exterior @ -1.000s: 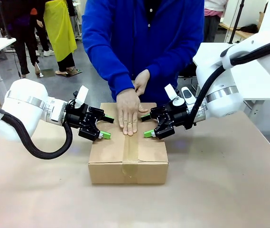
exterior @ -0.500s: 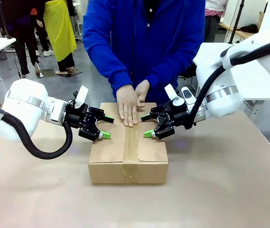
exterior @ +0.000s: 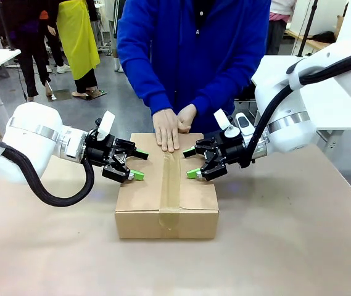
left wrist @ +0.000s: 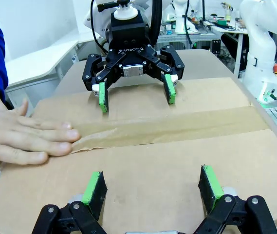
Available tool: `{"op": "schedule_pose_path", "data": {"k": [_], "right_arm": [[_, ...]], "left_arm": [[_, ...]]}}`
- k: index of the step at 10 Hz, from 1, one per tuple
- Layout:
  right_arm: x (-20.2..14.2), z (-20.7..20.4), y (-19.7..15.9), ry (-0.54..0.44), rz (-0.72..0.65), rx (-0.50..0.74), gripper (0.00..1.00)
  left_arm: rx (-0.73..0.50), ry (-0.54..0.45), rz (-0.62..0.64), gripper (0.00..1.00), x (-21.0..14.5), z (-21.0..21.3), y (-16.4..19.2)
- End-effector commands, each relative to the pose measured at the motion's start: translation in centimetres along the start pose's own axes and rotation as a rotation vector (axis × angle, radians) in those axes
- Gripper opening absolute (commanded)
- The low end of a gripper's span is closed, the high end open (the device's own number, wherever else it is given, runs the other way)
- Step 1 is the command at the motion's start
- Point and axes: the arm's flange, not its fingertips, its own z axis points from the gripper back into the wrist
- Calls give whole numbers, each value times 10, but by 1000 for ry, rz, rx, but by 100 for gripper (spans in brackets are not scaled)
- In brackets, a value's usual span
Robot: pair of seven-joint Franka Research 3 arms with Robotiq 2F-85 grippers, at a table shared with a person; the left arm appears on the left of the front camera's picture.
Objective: Pack the gift set into the box.
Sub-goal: Press and hold the closed box until the human finishes sealing it.
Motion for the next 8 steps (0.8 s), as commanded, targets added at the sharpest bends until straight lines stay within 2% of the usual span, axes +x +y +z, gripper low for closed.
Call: {"op": "schedule_pose_path", "data": {"k": [1, 8], "right_arm": [[0, -2, 0, 2, 5, 2, 100], [0, -2, 0, 2, 5, 2, 100]], "left_arm": [[-4, -3, 1, 100, -2, 0, -2], [-4, -3, 1, 100, -2, 0, -2]]}}
